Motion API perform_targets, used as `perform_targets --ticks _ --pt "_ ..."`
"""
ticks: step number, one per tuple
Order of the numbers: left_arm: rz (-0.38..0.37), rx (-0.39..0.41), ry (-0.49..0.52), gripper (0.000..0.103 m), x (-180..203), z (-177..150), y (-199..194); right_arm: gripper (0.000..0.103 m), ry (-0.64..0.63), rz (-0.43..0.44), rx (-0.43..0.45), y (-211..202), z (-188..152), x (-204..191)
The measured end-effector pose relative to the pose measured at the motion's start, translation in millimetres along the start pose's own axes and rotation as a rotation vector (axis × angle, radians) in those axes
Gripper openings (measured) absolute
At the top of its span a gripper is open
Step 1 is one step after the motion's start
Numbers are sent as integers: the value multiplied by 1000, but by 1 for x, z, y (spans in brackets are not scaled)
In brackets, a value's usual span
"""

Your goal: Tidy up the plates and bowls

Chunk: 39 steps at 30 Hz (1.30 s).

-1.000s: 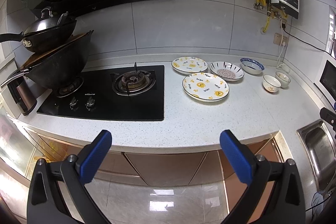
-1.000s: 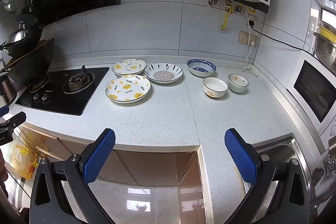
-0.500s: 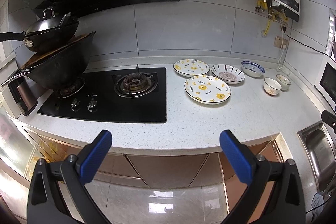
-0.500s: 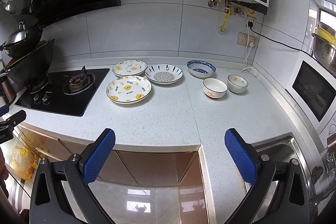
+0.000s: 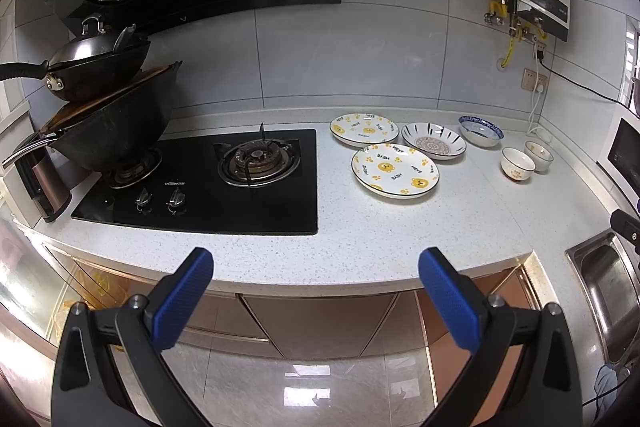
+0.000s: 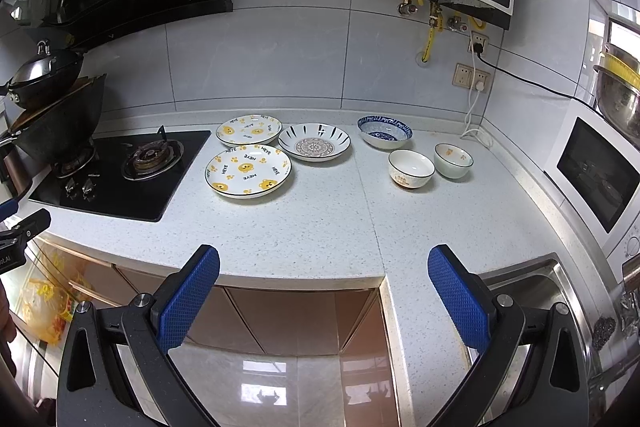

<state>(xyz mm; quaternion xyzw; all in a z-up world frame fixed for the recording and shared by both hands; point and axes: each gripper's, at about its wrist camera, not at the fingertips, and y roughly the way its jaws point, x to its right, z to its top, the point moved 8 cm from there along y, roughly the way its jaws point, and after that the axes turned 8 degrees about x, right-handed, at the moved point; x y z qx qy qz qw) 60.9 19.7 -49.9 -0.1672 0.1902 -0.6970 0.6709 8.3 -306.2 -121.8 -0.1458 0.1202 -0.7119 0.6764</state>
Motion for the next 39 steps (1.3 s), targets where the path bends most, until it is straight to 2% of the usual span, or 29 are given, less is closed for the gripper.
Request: perform_targets --ticks 20,39 --pt "-14 3 1 103 -3 1 -3 102 -2 -8 3 -3 2 -7" --pt "-37 -6 -14 103 -23 4 20 102 3 -7 0 12 9 -29"
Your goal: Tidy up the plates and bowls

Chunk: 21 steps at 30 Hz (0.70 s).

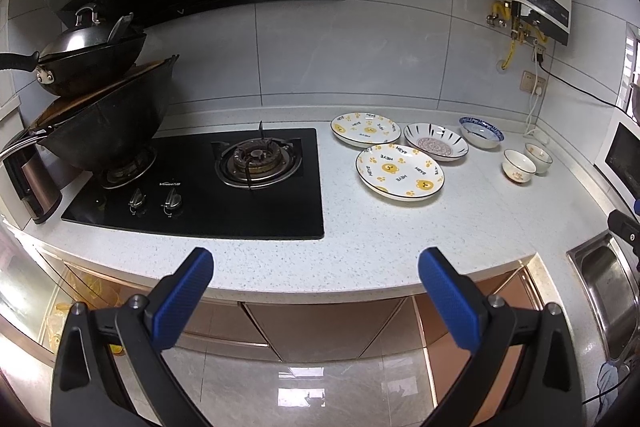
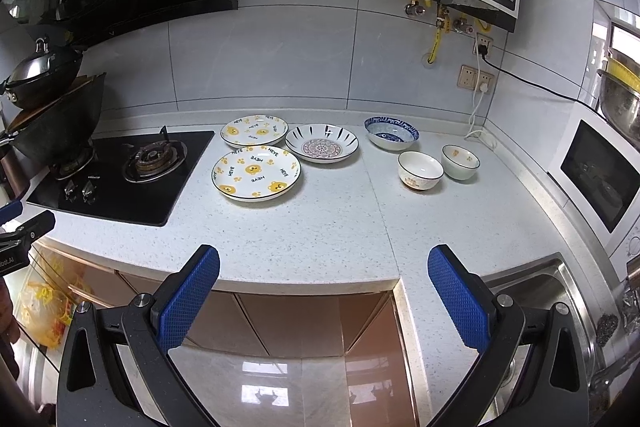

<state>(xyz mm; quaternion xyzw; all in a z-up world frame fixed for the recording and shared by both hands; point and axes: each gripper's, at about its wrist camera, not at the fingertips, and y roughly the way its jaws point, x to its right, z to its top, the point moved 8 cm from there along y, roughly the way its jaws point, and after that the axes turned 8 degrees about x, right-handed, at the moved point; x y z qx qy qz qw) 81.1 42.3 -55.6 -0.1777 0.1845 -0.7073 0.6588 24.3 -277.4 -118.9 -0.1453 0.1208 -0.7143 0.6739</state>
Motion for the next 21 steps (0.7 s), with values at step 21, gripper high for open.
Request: perform_targets --ticks 21 --pt "106 43 -38 103 9 69 106 102 -40 158 29 145 61 0"
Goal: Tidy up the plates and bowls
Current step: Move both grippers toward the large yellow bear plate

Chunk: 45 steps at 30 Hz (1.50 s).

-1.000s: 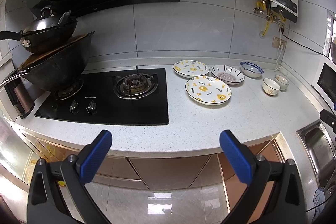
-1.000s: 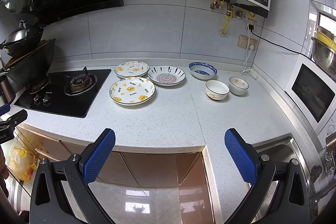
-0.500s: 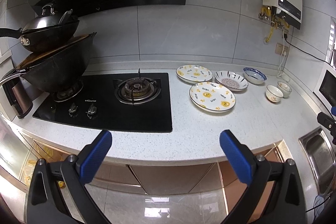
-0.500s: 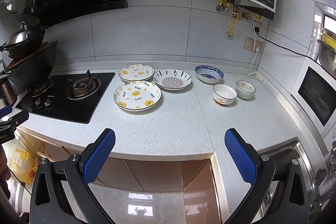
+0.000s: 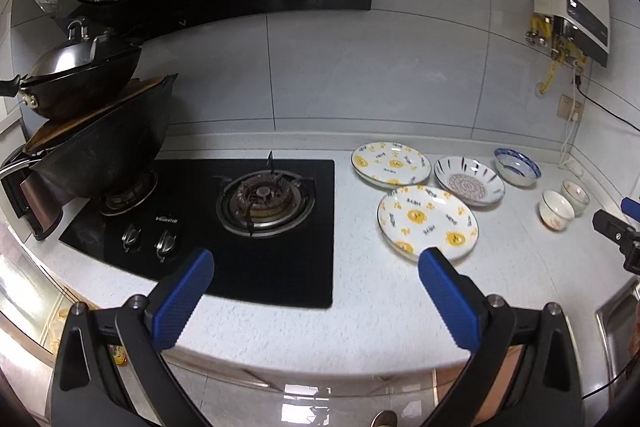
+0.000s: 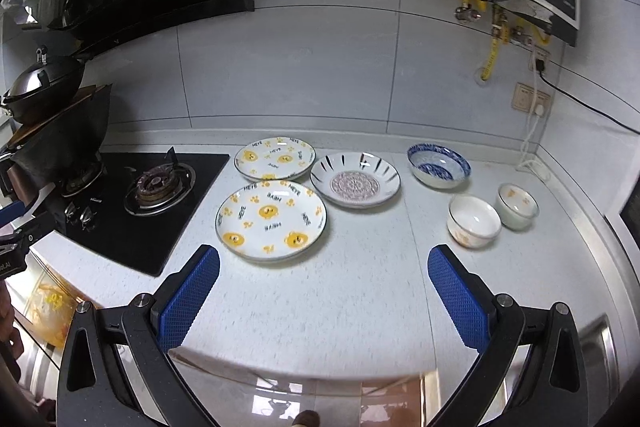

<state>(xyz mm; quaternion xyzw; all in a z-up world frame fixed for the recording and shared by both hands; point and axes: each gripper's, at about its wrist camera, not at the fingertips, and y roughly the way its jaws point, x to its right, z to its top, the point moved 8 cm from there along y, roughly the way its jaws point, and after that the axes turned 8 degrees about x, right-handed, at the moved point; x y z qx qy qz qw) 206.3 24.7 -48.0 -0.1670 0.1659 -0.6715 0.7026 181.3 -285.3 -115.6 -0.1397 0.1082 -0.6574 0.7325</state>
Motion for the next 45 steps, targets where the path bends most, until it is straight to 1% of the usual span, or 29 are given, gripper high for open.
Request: perform_targets --ticks 5,9,14,17,21,27,31,38,41,42,44,45 --pt "40 -14 -52 103 17 24 44 102 -23 57 -18 51 17 16" --pt "43 -41 -76 103 32 34 75 102 -35 113 -55 87 17 17" --pt "10 -93 -72 103 49 35 111 102 -6 183 -127 123 9 16" --pt "-13 -124 -68 103 56 32 135 102 38 221 -198 146 -3 14" --pt "-59 -184 -61 103 62 19 170 102 94 227 -289 176 -23 12" --pt "-111 -248 -25 103 65 0 220 102 115 187 -383 210 -51 3" --pt "-130 -265 16 103 70 -11 249 102 132 175 -428 231 -67 0" --pt "-185 -339 42 103 85 -40 290 102 164 171 -486 258 -86 -2" --pt "-198 -394 40 103 90 -56 303 102 174 178 -504 266 -91 -3" --pt "-203 -416 34 99 91 -62 308 102 179 180 -510 268 -92 -3" --pt "-199 -465 33 97 92 -72 317 102 188 188 -519 272 -94 -3" --pt "-199 -500 35 94 93 -77 322 102 191 193 -524 273 -94 -3"
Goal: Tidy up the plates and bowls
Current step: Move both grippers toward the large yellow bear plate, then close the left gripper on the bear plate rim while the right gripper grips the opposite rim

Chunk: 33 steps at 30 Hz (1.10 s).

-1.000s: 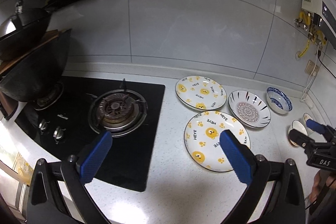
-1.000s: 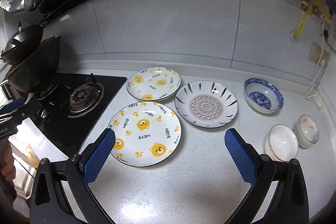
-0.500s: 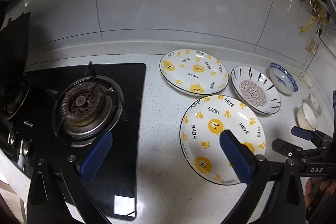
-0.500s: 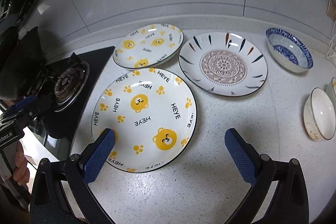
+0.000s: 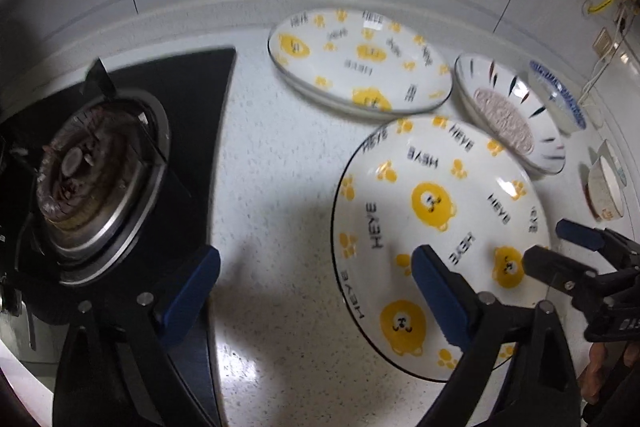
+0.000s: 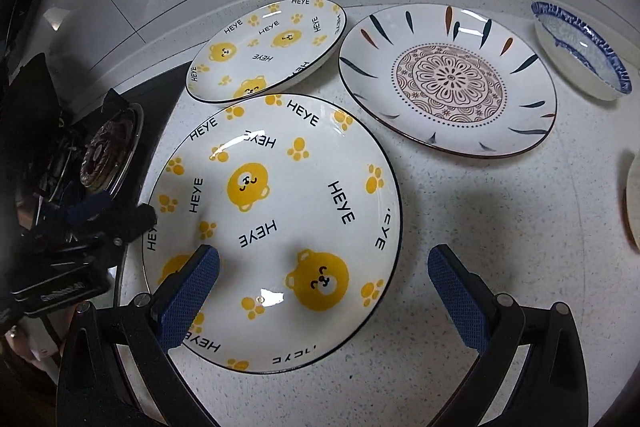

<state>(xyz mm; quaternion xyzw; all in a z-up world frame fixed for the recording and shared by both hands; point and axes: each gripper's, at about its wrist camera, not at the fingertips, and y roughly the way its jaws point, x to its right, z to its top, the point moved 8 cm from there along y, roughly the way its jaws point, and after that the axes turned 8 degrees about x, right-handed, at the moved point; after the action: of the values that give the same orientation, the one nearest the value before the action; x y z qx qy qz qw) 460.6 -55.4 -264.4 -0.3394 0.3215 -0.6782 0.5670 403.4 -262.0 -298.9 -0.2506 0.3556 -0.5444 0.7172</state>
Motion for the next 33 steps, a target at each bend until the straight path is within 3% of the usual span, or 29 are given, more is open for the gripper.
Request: perform_targets --ticks 5,18,27,33 --pt "8 -153 -7 89 -3 -13 30 102 4 26 -18 6 1 -1" --pt "19 -118 7 93 -1 -2 30 102 33 114 -41 17 3 0" --pt "0 -151 42 94 5 -1 39 79 45 153 -71 24 2 2" --pt "-21 -200 69 93 11 1 46 55 43 140 -76 25 2 13"
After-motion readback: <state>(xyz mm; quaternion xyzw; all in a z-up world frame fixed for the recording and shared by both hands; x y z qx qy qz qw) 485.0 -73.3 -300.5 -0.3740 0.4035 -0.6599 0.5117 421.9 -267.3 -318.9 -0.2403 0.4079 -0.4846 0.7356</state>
